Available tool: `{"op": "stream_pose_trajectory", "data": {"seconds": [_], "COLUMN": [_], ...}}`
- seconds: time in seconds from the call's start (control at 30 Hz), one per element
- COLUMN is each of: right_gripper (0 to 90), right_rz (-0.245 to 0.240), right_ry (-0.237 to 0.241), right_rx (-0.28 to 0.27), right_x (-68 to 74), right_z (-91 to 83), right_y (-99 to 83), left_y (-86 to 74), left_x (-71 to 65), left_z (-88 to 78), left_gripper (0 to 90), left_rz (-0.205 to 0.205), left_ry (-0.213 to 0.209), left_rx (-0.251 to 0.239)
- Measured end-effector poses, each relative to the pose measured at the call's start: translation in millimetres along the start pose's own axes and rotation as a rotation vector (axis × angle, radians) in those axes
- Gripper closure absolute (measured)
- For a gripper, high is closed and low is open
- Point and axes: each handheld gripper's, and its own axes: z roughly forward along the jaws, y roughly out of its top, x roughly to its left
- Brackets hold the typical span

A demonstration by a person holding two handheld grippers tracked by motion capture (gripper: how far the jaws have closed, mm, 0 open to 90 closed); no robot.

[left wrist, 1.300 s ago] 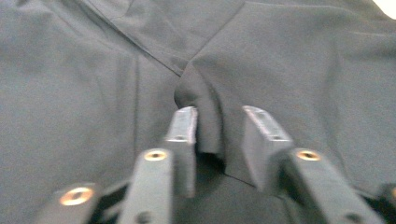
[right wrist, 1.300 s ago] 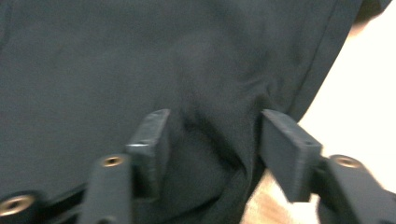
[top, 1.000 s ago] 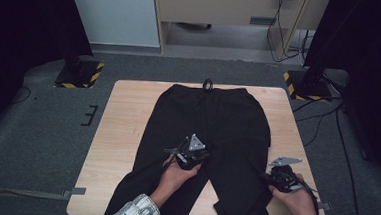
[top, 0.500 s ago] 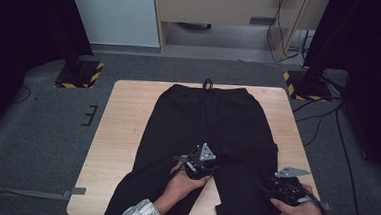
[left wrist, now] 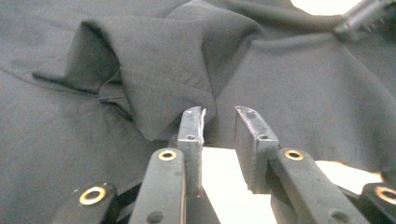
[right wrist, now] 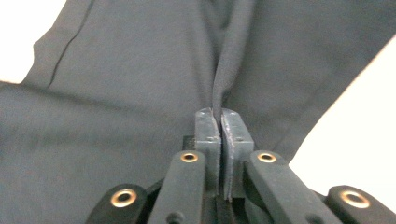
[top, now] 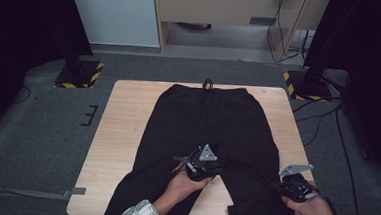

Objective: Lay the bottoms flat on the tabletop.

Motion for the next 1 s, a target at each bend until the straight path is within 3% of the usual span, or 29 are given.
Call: {"op": "stream_pose_trajectory", "data": {"seconds": [0.1,0.13,0.27,0.37,0.43,0.47,0.5,0.6,0.67,0.77,0.83,0.9,0.93,1.0], "right_gripper": [64.7,57.5,42.7,41.4,47.2,52.6,60.5,84.6,89.0,89.2,87.3,77.6,67.3,53.6], "right_rz": [-0.023,-0.012,0.004,0.062,0.071,0.060,0.045,0.045,0.048,0.034,0.020,0.015,0.028,0.036], "right_ry": [-0.080,-0.086,-0.087,-0.081,-0.091,-0.090,-0.107,-0.078,-0.062,-0.039,0.002,0.025,0.016,-0.009], "right_rx": [-0.004,-0.020,-0.074,-0.091,-0.079,-0.066,-0.089,-0.077,-0.057,-0.024,-0.027,-0.072,-0.117,-0.164], "right_x": [-9.0,-9.7,-1.3,0.2,0.5,0.0,1.1,0.2,0.2,6.0,11.4,15.8,16.4,13.6], "right_z": [-3.7,-5.4,-1.9,11.6,19.8,24.5,25.6,23.4,20.3,12.2,3.7,-5.9,-11.4,-15.7], "right_y": [6.9,10.5,17.3,17.1,16.4,15.4,14.2,14.0,12.1,3.9,-5.3,-11.1,-11.4,-8.7], "left_y": [0.9,1.0,0.6,0.2,-1.1,-2.0,-2.9,-6.2,-6.9,-6.0,-7.0,-9.7,-10.7,-12.7], "left_x": [1.0,1.7,5.5,8.3,9.4,9.3,8.9,6.2,3.1,-3.8,-8.8,-12.2,-13.0,-12.1], "left_z": [-1.2,-1.7,-1.2,3.2,8.8,11.2,12.6,14.3,10.7,0.1,-6.5,-11.4,-12.7,-12.8], "left_gripper": [68.6,67.7,60.7,65.1,70.6,76.9,80.1,88.2,89.1,89.3,89.2,86.7,81.6,64.5], "left_rz": [-0.004,-0.004,0.001,-0.009,-0.007,0.001,0.008,0.020,0.026,0.024,0.030,0.016,0.012,0.008], "left_ry": [0.014,0.018,0.078,0.075,0.059,0.054,0.055,0.036,0.025,-0.013,-0.038,-0.058,-0.055,-0.003], "left_rx": [-0.015,-0.018,-0.034,-0.028,-0.006,0.005,0.013,0.034,0.035,0.017,0.005,-0.014,-0.024,-0.048]}}
